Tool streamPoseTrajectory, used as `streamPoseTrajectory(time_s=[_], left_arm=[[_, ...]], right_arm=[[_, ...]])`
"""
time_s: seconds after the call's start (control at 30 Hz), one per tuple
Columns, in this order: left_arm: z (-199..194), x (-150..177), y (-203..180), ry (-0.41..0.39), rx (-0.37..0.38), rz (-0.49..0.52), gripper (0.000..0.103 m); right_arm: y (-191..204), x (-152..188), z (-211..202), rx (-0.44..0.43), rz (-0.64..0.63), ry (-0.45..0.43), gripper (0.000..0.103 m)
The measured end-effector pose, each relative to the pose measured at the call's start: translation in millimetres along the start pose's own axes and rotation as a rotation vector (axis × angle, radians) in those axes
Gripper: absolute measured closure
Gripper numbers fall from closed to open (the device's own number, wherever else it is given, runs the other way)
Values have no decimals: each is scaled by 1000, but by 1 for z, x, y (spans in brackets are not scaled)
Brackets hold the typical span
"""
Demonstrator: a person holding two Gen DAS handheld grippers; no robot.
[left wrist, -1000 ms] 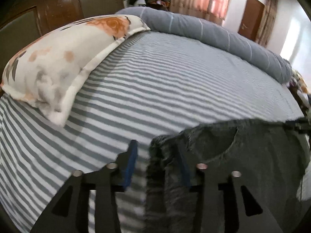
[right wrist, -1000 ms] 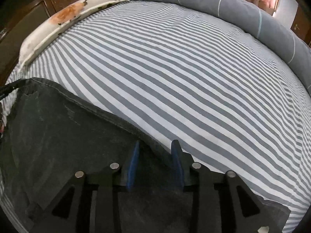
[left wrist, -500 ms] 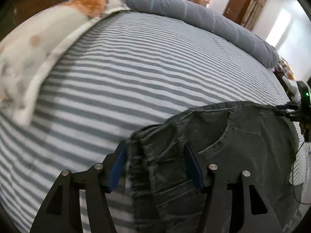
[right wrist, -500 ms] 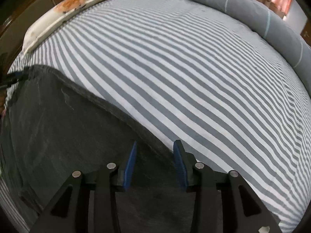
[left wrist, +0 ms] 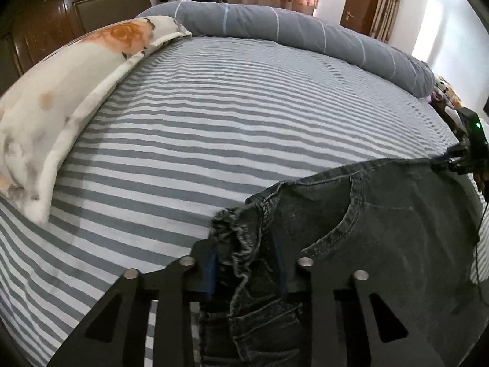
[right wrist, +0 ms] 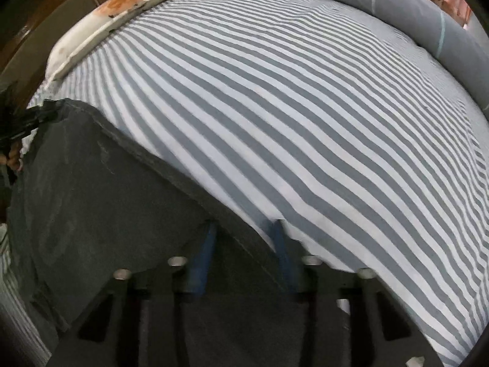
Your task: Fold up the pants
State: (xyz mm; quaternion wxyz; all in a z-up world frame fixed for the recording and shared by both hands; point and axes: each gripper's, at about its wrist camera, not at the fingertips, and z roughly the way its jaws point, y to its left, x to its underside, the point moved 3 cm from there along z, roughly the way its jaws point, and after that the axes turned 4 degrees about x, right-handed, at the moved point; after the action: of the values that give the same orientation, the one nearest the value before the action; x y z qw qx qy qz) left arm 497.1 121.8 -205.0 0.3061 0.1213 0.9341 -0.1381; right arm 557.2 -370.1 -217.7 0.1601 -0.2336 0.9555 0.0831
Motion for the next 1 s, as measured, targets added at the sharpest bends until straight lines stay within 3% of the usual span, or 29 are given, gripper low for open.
streamPoseTrajectory(time_s=[0.07,0.23,0.4,0.53,0.77,1.0], left_arm=[[-5,-3,-2,-18,-13,-7,88],[-37,-7,-19,-84,-48,17,89],[-93,-1,-30,-157,17,-1,90],[-138,17,-42,-167,66,30,90],[-186,68,-67,-106,102,110,90],[-208,136,-78,-48,110,120,90]], right_arm=[[11,3,-12,27,-44,2,98],[34,11,-74,110,-59,-85,99],[76,49,-137,156,-46,-146,99],[107,90,-171,157,-2,-178,100],[140,187,-194,115,106,-165,99],[178,263,-178,44,192,-104,99]])
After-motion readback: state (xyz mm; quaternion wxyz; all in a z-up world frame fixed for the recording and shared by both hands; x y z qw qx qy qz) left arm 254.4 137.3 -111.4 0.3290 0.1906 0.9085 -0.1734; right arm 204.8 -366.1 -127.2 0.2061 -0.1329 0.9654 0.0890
